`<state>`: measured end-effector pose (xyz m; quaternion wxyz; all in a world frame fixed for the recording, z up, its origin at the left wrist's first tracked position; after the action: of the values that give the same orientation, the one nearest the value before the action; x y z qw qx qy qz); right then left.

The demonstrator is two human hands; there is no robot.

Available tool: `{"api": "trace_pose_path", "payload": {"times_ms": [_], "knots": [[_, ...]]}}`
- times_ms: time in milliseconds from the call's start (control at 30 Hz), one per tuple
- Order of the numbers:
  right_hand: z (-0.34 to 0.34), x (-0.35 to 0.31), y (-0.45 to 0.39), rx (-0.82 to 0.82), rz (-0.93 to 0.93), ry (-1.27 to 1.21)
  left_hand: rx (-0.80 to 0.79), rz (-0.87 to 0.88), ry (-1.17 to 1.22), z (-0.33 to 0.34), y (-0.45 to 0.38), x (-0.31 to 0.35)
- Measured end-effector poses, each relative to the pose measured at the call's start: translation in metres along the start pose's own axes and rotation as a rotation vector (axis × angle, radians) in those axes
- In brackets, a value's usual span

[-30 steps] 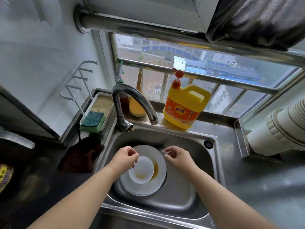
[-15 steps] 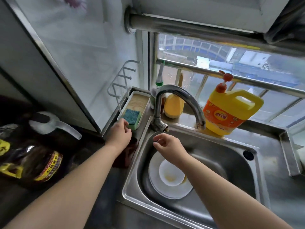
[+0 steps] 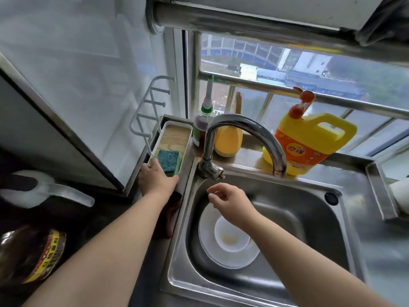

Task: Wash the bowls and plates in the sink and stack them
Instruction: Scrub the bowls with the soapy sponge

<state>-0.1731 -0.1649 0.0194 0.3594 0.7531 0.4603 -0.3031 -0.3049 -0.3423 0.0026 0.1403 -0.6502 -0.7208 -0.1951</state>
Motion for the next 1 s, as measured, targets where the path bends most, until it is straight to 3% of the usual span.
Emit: {"api": "trace_pose_path", "payload": {"times_ms": [167, 267, 333, 433, 500, 600, 700, 833, 933, 1000], "knots": [[-0.009, 0.020, 0.005, 0.034, 0.059, -0.011, 0.077, -0.073, 0.323, -0.027, 0.016, 0.009], [-0.013, 0.031, 0.013, 0.032, 0.119, -0.084, 0.035, -0.078, 0.510, -0.030, 0.054, 0.011], [-0.012, 0.042, 0.020, 0.018, 0.187, -0.140, -0.101, -0.171, 0.696, -0.012, 0.084, 0.010], [-0.007, 0.069, 0.035, -0.011, 0.331, -0.303, -0.470, -0.509, 1.059, 0.034, 0.133, 0.019], [-0.004, 0.085, 0.048, -0.033, 0.426, -0.475, -0.687, -0.702, 1.155, 0.057, 0.163, 0.030], [-0.007, 0.104, 0.065, -0.047, 0.481, -0.759, -0.889, -0.871, 1.239, 0.077, 0.192, 0.045], [-0.011, 0.115, 0.080, -0.071, 0.465, -1.008, -1.048, -0.901, 1.216, 0.093, 0.212, 0.051], [-0.019, 0.123, 0.091, -0.069, 0.428, -1.220, -1.173, -0.796, 0.993, 0.114, 0.237, 0.054], [-0.025, 0.131, 0.092, -0.067, 0.442, -1.240, -1.034, -0.638, 0.693, 0.123, 0.234, 0.045], [-0.029, 0.140, 0.091, -0.061, 0.487, -1.143, -0.894, -0.411, 0.516, 0.122, 0.219, 0.039]]}}
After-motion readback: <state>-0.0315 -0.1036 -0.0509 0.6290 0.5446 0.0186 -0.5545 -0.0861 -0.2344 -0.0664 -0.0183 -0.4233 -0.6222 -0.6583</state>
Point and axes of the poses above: each hand's wrist, its own y-axis away from the middle knuckle, its own z-axis out of the palm, x = y × z, the point moved 6 cm from there along -y, towards the middle knuckle, and after that the axes turned 5 degrees about x, right-handed, at the moved point
